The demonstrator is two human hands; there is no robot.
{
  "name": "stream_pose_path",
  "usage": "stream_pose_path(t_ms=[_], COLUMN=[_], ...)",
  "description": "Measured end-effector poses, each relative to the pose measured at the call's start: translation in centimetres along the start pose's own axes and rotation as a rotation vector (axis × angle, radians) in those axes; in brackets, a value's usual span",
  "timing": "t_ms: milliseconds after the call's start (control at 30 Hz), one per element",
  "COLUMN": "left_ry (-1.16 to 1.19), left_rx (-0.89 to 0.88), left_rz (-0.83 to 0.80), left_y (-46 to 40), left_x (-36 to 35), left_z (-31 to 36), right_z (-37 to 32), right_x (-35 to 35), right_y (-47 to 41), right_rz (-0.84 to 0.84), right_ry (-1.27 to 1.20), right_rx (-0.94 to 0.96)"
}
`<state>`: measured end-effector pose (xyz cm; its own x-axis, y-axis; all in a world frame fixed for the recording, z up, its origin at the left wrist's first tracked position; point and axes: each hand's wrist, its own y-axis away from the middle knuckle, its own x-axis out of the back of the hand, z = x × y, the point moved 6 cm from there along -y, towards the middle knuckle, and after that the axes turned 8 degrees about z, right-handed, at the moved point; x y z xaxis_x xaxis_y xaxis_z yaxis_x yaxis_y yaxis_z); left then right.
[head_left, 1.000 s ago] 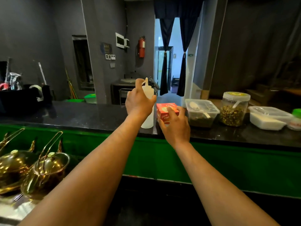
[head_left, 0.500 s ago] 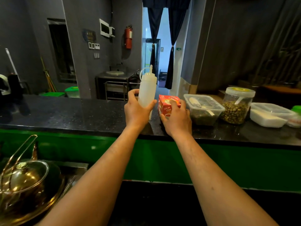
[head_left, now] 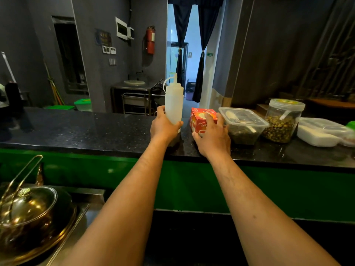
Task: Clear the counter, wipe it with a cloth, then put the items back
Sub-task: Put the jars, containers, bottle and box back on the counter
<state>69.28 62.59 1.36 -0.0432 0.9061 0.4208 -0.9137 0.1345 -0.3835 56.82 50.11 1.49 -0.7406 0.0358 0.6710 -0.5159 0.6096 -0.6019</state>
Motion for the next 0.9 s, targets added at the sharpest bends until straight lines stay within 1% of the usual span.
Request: stream_pose_path(t_ms=[200,300,367,433,467,500,567,633,667,733,833,900], left_ry=[-0.052,-0.187,-0.358,-0.516,-0.532,-0.499,-0.382,-0.334,-0.348,-0.365,-0.359,-0.385], left_rx=[0.048,0.061,0.001,-0.146,-0.219,-0.262,-0.255,-0.186,-0.128,0.026,0.241,0.330], left_rz=[-0.013,-0.033,-0.015,0.050,0.080,0.102,0.111,0.096,0.079,0.058,0.022,-0.040], left_y=[0.9,2.9,5.3,8.9,11.2,13.8,19.3,24.7,27.4,32.6,39.1,42.1], left_x=[0.6,1.9,3.2,4.6,5.3,6.1,8.2,10.4,11.4,13.5,15.1,14.8], left_z=[-0.1,-0.3,-0.5,-0.8,-1.2,-1.8,-3.7,-6.6,-8.3,-12.0,-16.7,-18.9], right_z=[-0.1,-0.3,-0.3,0.1,0.3,0.5,0.7,1.8,2.8,5.2,8.4,9.9], right_x=[0.3,0.9,1.5,2.5,2.9,3.4,4.1,4.8,4.7,4.2,2.9,1.7], right_y=[0.4,0.9,1.6,3.2,4.2,5.4,8.2,11.2,13.1,18.1,27.3,33.5], right_rz=[-0.028,-0.011,0.033,0.108,0.145,0.173,0.203,0.202,0.167,0.023,-0.255,-0.478], right_ry=[0.017,0.013,-0.007,-0.067,-0.096,-0.117,-0.144,-0.227,-0.288,-0.394,-0.493,-0.475], right_rx=[-0.010,-0.011,0.006,0.011,0.026,0.063,0.180,0.229,0.206,0.161,0.142,0.118])
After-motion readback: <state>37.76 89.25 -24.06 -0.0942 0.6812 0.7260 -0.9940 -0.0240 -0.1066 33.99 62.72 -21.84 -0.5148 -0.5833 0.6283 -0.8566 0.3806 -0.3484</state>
